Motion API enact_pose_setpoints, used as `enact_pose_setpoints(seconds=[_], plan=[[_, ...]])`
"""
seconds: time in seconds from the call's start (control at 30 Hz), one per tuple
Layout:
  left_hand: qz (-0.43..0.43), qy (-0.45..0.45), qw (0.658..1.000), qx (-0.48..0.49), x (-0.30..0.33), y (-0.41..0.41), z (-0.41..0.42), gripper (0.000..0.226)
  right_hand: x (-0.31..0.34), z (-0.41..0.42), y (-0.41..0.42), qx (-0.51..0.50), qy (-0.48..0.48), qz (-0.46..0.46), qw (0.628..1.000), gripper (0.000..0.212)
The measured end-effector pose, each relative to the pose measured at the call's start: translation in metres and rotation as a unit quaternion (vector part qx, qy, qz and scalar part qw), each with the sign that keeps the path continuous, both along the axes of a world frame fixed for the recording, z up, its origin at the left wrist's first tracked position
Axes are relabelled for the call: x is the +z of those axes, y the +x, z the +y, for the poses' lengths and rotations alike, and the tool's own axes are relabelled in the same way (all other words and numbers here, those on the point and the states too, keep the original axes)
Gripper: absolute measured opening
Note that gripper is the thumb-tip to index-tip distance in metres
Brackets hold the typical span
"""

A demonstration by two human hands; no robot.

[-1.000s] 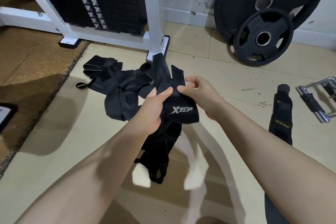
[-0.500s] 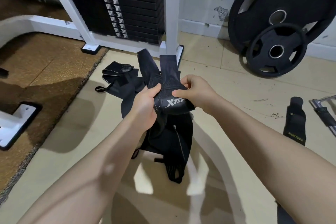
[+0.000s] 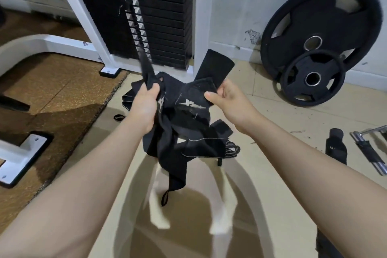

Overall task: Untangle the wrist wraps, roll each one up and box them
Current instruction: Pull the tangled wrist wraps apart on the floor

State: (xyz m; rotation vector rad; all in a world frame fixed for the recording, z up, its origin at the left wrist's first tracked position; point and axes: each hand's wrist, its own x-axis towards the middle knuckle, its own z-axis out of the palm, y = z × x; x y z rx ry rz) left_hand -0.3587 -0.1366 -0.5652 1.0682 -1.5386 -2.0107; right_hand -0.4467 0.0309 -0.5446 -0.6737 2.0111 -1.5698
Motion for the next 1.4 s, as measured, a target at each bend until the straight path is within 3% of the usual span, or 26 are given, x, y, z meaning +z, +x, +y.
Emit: enact_pose_setpoints(seconds=[0.1, 0.2, 0.4, 0.53, 0.63, 0.77, 0.9, 1.0, 1.07, 1.2, 1.27, 1.33, 1.4], plan=[[-0.019, -0.101, 0.992, -0.077, 0.006, -0.022, 0.006, 0.03, 0.007, -0.001, -0.001, 0.037, -0.017, -0.039, 0.998, 0.024], [-0.057, -0.161, 0.979, -0.109, -0.002, -0.045, 0.003, 0.03, 0.015, -0.002, -0.005, 0.033, -0.056, -0.057, 0.996, 0.025], [-0.144, -0.189, 0.962, -0.133, -0.042, -0.074, 0.018, 0.036, 0.005, 0.019, -0.016, -0.02, -0.082, -0.113, 0.99, 0.024], [-0.136, -0.124, 0.983, -0.005, -0.058, -0.054, -0.001, 0.038, 0.001, 0.042, -0.031, -0.132, -0.181, -0.185, 0.957, 0.021], [-0.067, -0.066, 0.993, -0.069, -0.049, -0.036, 0.014, 0.023, -0.002, 0.039, -0.037, -0.17, -0.185, -0.204, 0.946, 0.022], [0.016, -0.011, 0.987, -0.162, -0.024, -0.016, 0.047, 0.013, -0.004, 0.02, -0.031, -0.161, -0.121, -0.232, 0.952, 0.021], [0.121, 0.184, 0.952, -0.213, -0.02, 0.007, 0.038, 0.037, 0.009, 0.01, -0.026, -0.134, -0.094, -0.233, 0.959, 0.007], [0.094, 0.154, 0.964, -0.197, -0.007, 0.007, 0.04, 0.017, 0.018, -0.001, -0.021, -0.182, -0.074, -0.206, 0.959, 0.019], [0.053, 0.093, 0.975, -0.194, 0.001, -0.001, 0.049, 0.017, 0.02, -0.011, -0.015, -0.193, -0.089, -0.222, 0.951, 0.012], [0.054, 0.098, 0.982, -0.15, 0.005, -0.009, 0.061, 0.038, 0.023, -0.02, -0.006, -0.085, -0.141, -0.269, 0.949, 0.009], [0.046, 0.076, 0.978, -0.188, 0.006, -0.003, 0.061, 0.038, 0.029, -0.014, -0.006, -0.002, -0.187, -0.302, 0.935, 0.014], [0.05, 0.07, 0.966, -0.244, 0.006, 0.005, 0.063, 0.028, 0.026, -0.013, -0.005, 0.031, -0.149, -0.268, 0.951, 0.013], [0.062, 0.057, 0.964, -0.253, 0.003, 0.012, 0.066, 0.021, 0.018, -0.019, -0.005, -0.022, -0.049, -0.08, 0.995, 0.013]])
